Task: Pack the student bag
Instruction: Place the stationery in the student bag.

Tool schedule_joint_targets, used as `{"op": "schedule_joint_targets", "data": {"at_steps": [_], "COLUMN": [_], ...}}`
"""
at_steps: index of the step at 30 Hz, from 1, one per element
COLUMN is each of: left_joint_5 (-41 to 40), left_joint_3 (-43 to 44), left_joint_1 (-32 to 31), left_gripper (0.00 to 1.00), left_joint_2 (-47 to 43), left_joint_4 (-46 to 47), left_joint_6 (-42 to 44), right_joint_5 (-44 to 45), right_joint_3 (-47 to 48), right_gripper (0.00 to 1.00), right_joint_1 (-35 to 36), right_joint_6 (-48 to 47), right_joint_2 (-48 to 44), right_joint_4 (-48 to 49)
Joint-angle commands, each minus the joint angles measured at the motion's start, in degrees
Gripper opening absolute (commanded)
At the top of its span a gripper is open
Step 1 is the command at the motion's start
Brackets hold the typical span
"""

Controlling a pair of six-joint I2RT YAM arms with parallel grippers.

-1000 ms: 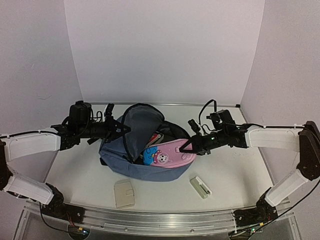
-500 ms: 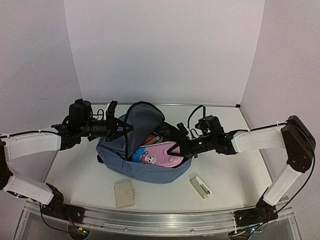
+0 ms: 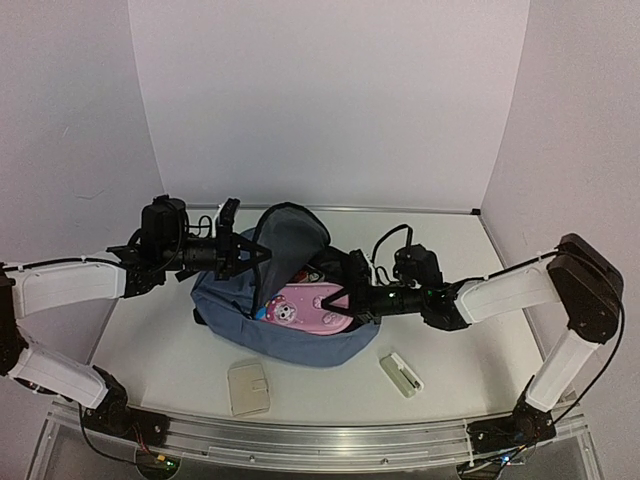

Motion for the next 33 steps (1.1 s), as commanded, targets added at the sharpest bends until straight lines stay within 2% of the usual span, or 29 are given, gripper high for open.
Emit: {"op": "schedule_joint_targets", "data": {"at_steps": [1, 11, 18, 21, 26, 29, 33], "left_joint_5": [1.5, 1.5, 1.4, 1.2, -2.2, -4.1, -4.5], "left_joint_3": [3.3, 4.0, 4.1, 4.1, 3.3, 3.3, 3.7], "left_joint_1": [-0.7, -1.9, -2.8, -2.9, -2.9, -2.9, -2.9], "left_gripper": [0.00, 0.00, 0.00, 0.00, 0.00, 0.00, 0.00], "left_joint_2": [-0.3, 0.3, 1.5, 1.5, -2.2, -4.0, -4.6], "left_joint_4": [5.3, 6.5, 8.2, 7.6, 3.3, 0.0, -2.8], "left_joint_6": [0.9, 0.5, -0.3, 0.2, 3.2, 4.9, 5.9], "right_joint_5": [5.1, 20.1, 25.6, 26.0, 29.4, 31.7, 33.3], "right_joint_3": [1.1, 5.5, 11.7, 12.8, 9.9, 8.5, 6.4], "right_gripper": [0.00, 0.00, 0.02, 0.13, 0.44, 0.54, 0.61], "right_joint_1": [3.1, 11.5, 16.2, 16.6, 16.6, 16.6, 16.6], "right_joint_6": [6.4, 1.6, -1.4, -1.4, -2.7, -5.1, -6.3], "right_joint_2": [2.5, 7.4, 13.5, 15.0, 11.0, 7.9, 4.9], "right_joint_4": [15.6, 16.4, 16.5, 16.5, 14.5, 9.5, 5.7]}}
